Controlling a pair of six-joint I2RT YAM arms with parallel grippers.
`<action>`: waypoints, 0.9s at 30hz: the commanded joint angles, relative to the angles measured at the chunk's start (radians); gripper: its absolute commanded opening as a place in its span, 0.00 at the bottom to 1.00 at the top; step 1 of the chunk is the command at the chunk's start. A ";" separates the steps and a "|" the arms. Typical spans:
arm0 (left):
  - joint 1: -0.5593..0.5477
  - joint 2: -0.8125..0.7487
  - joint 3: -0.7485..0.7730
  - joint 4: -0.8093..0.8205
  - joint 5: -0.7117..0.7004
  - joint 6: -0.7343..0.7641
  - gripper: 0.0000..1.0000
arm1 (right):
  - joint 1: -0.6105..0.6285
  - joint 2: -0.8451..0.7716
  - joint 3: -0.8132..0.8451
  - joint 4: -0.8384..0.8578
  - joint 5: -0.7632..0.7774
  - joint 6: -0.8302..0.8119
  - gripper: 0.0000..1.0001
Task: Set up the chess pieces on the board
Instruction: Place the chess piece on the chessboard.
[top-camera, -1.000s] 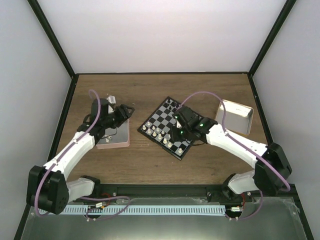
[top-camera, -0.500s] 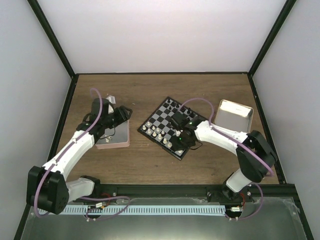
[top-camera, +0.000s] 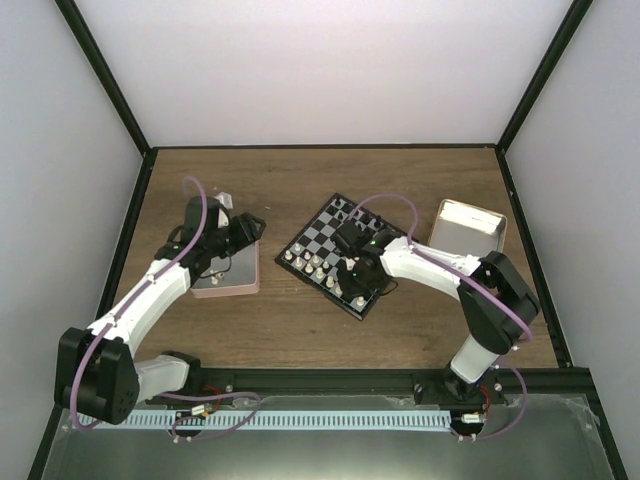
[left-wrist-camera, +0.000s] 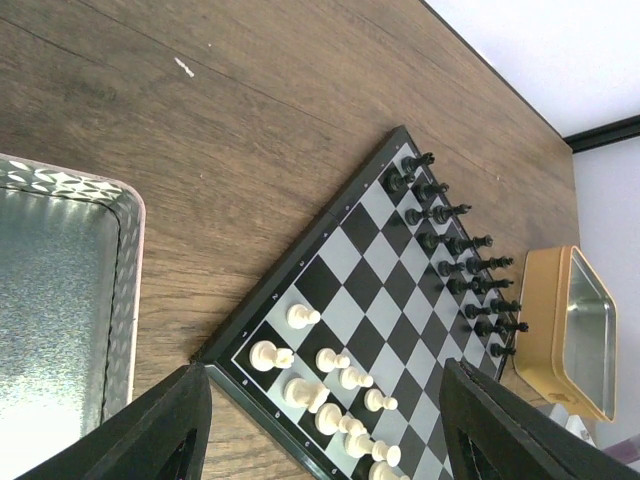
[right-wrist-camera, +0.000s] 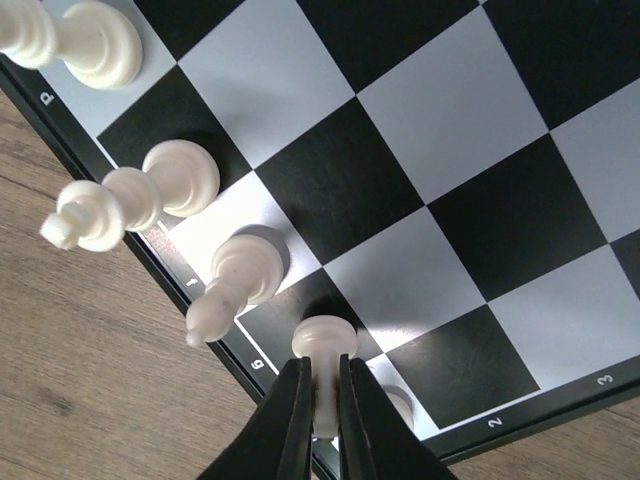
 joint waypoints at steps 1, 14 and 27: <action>0.004 0.010 -0.004 0.007 0.007 0.018 0.65 | 0.007 0.007 0.043 0.004 0.004 -0.017 0.08; 0.004 0.010 -0.005 -0.007 -0.010 0.018 0.65 | 0.007 0.004 0.041 0.002 -0.013 -0.023 0.17; 0.005 0.002 -0.003 -0.033 -0.046 0.018 0.65 | 0.008 -0.002 0.031 0.014 -0.039 -0.027 0.13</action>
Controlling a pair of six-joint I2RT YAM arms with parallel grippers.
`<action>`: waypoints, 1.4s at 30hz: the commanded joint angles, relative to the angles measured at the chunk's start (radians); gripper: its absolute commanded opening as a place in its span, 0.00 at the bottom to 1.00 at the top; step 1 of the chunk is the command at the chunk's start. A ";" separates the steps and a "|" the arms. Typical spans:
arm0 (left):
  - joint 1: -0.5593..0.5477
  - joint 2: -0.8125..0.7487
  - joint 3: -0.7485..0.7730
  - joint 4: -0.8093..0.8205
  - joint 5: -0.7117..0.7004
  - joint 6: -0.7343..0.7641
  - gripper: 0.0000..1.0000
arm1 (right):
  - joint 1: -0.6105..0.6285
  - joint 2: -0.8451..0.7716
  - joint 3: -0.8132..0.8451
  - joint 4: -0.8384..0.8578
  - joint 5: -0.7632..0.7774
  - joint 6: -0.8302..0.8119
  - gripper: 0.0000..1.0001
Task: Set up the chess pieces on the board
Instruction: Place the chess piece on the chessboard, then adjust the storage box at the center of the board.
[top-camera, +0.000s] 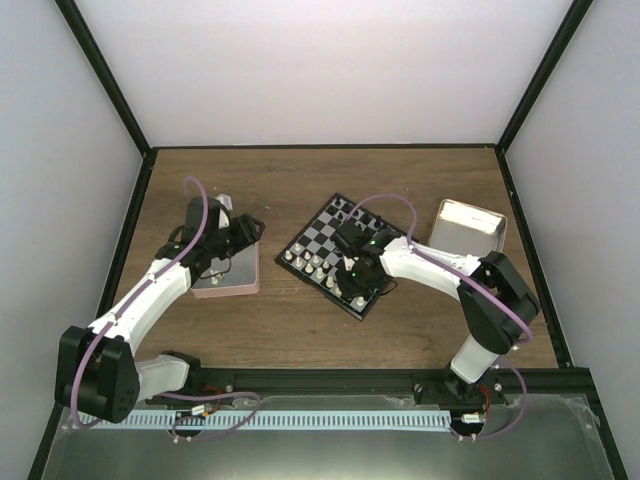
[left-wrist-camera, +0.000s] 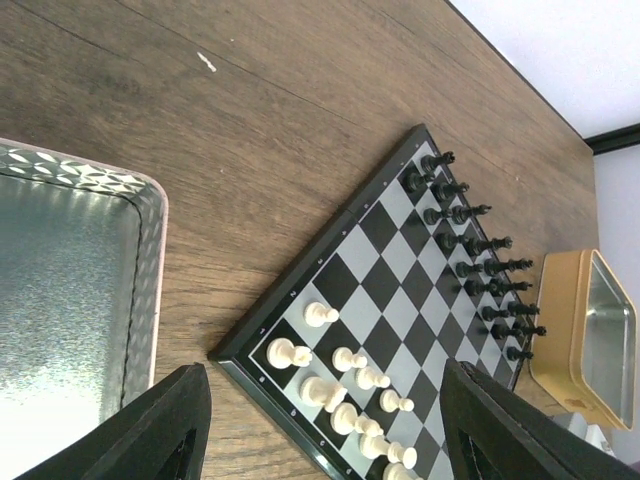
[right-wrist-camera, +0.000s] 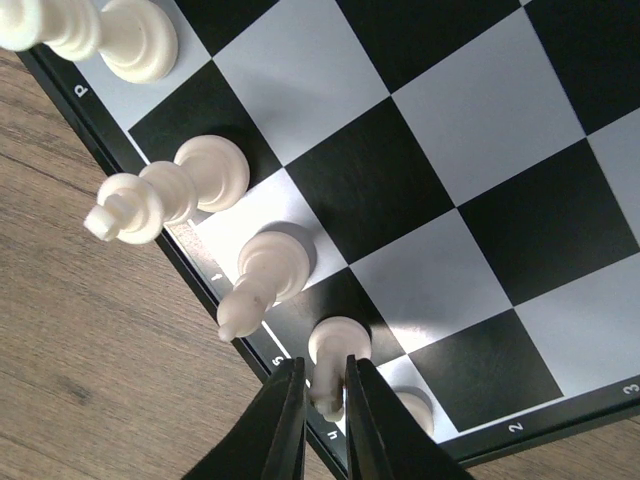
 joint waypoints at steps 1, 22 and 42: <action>0.005 -0.009 0.000 -0.021 -0.034 0.018 0.65 | 0.005 -0.006 0.025 0.010 -0.012 -0.006 0.13; 0.039 0.248 0.383 -0.304 -0.321 0.695 0.75 | 0.002 -0.360 -0.037 0.208 0.206 0.071 0.42; 0.103 0.523 0.425 -0.437 -0.239 1.443 0.78 | -0.019 -0.507 -0.147 0.321 0.152 0.058 0.47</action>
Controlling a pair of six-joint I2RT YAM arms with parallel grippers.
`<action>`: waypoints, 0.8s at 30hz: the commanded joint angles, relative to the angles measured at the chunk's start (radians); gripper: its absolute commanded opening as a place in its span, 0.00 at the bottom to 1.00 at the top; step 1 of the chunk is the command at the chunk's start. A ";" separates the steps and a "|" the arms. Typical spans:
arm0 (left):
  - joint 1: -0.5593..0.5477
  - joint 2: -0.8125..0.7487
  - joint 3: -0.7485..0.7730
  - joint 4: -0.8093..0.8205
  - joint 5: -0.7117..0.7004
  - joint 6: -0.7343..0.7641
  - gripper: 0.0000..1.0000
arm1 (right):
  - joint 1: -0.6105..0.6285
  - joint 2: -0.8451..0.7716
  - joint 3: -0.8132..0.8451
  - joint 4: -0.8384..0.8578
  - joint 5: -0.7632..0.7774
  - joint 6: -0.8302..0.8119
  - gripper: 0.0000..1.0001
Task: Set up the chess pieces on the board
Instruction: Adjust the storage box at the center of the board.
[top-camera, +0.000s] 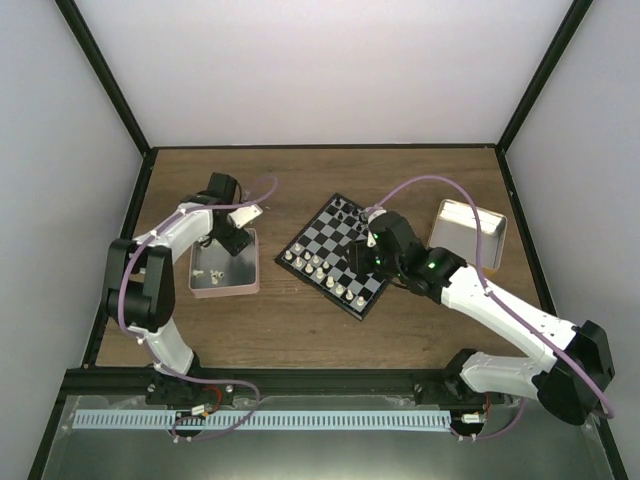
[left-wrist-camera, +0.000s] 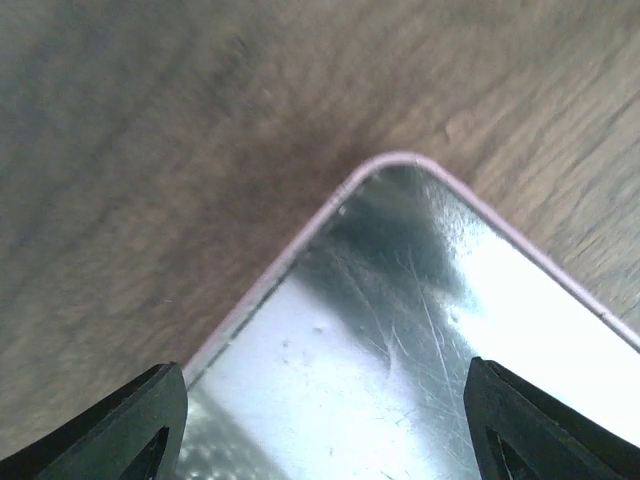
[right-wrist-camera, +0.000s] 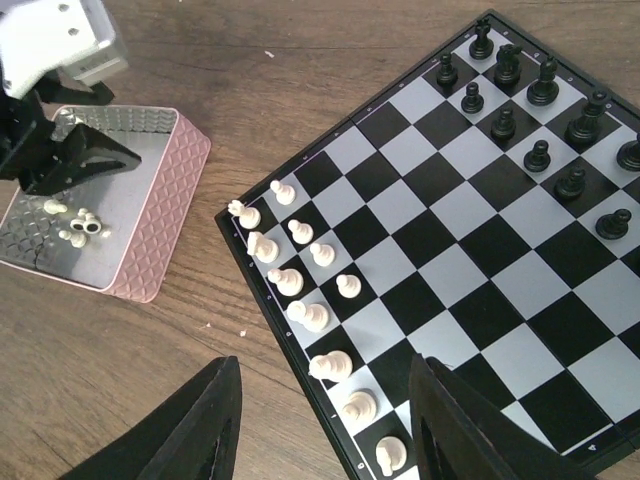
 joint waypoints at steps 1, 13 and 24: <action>0.036 0.035 0.036 -0.027 0.063 0.108 0.78 | -0.007 -0.018 -0.008 0.021 -0.005 -0.001 0.47; 0.060 0.062 0.030 0.091 0.017 0.147 0.78 | -0.007 0.023 0.014 0.025 -0.022 0.026 0.47; 0.094 0.141 0.043 0.099 -0.002 0.072 0.52 | -0.007 0.011 0.004 0.015 -0.002 0.034 0.47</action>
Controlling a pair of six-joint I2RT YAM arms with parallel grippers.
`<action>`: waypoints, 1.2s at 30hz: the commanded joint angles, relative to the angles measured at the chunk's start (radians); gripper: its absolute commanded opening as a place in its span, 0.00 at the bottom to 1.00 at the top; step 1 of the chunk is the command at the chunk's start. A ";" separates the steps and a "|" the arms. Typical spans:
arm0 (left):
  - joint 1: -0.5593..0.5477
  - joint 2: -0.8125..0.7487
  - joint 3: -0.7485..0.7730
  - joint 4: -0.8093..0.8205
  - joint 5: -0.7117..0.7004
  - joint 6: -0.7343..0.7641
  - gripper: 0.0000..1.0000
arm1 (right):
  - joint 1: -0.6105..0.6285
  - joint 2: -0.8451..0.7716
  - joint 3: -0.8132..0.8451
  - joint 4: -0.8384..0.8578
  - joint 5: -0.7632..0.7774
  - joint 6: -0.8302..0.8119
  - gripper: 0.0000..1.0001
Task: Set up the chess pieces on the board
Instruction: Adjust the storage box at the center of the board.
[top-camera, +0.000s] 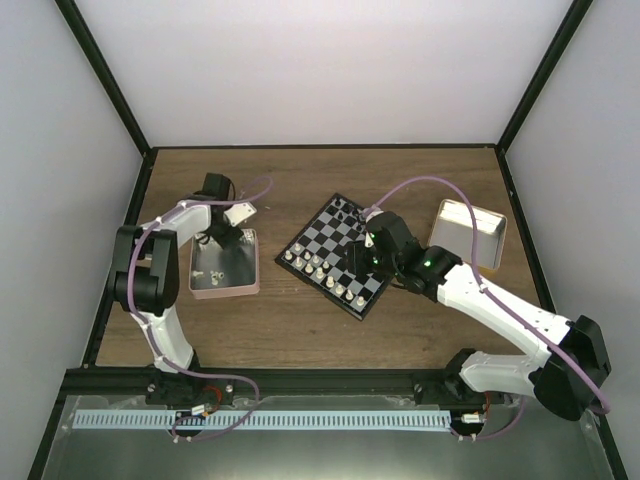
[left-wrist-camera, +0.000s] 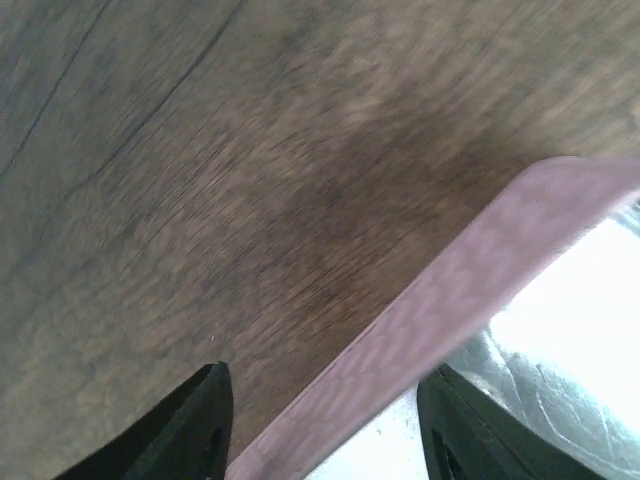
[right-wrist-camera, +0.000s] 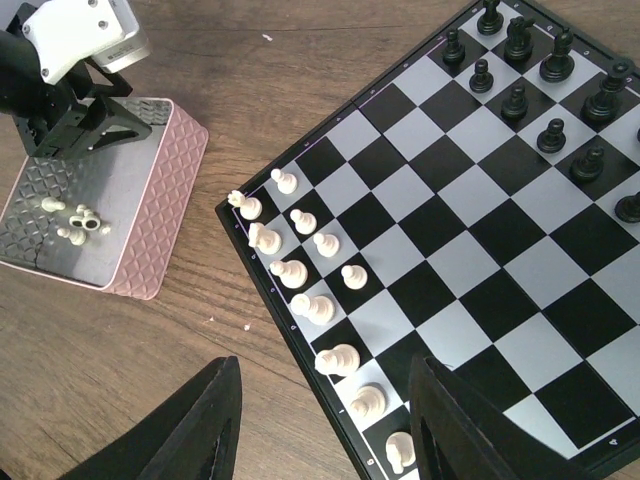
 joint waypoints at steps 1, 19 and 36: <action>0.027 -0.006 0.022 0.017 -0.008 -0.030 0.48 | -0.005 -0.016 0.006 0.007 0.019 0.007 0.47; 0.080 -0.159 -0.117 0.118 -0.020 -0.075 0.25 | -0.005 -0.033 -0.006 0.017 0.012 0.000 0.47; 0.081 -0.043 -0.035 0.085 0.042 -0.119 0.31 | -0.005 -0.048 -0.019 0.015 0.028 0.017 0.47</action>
